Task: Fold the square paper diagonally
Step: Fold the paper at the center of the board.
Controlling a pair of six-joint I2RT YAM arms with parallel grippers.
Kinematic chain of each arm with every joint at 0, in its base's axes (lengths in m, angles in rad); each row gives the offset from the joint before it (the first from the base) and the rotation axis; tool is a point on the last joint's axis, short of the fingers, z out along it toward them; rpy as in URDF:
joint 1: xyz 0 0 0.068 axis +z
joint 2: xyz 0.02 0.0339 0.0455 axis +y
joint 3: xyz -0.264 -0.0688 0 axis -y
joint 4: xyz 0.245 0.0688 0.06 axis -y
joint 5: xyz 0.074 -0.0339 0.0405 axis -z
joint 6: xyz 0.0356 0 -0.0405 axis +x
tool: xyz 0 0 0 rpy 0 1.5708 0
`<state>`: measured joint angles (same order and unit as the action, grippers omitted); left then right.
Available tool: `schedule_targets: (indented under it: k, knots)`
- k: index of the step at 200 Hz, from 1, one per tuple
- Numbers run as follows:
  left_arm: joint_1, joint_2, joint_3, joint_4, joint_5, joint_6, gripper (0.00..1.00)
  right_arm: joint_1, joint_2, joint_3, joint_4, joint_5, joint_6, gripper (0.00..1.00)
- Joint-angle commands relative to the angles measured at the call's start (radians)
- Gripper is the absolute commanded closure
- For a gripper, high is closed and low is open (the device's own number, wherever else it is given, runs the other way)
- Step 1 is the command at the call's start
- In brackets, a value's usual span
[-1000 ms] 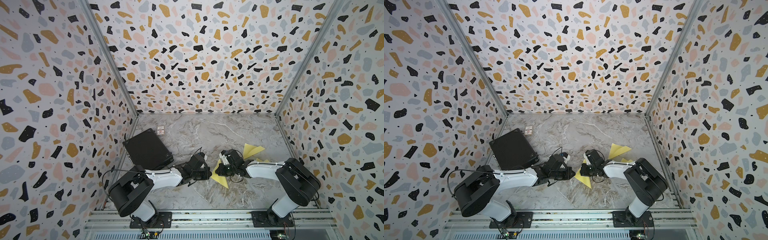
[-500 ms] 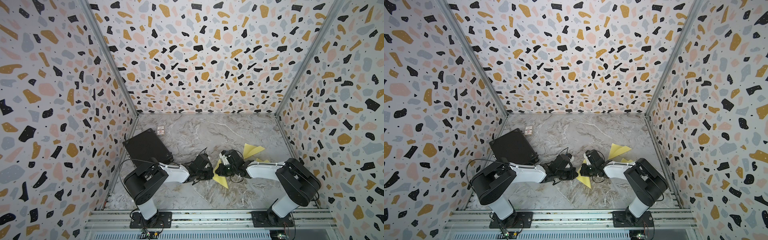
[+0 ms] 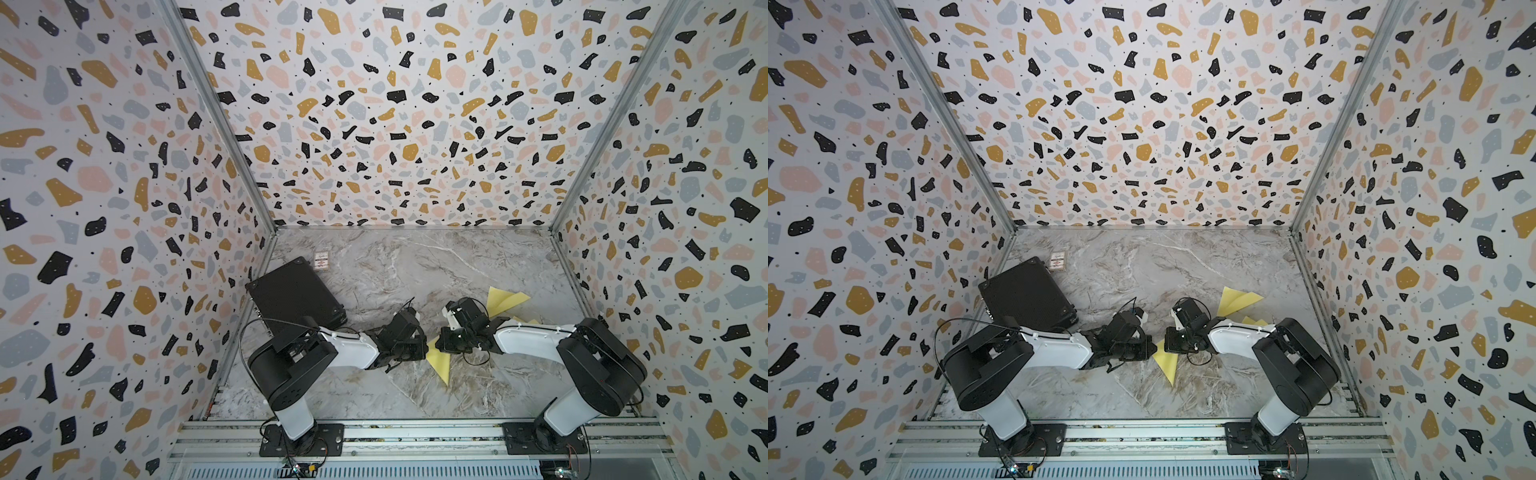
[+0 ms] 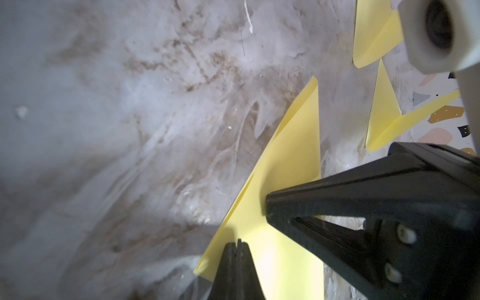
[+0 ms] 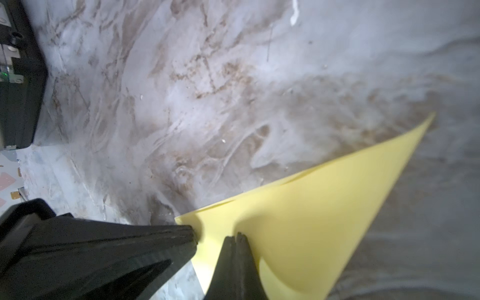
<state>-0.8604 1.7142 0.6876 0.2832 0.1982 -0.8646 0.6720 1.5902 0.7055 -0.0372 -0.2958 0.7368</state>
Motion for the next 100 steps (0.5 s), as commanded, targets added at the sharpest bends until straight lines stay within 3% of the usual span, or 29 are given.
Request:
schedule_targets:
  k: [1, 100]
  knots:
    - [0.003, 0.076, -0.049, -0.164, -0.099, -0.003, 1.0, -0.029, -0.035, -0.035, -0.08, 0.035, 0.006, 1.0]
    - [0.001, 0.06, -0.081, -0.173, -0.144, 0.001, 1.0, -0.089, -0.175, -0.173, -0.042, 0.071, 0.105, 0.96]
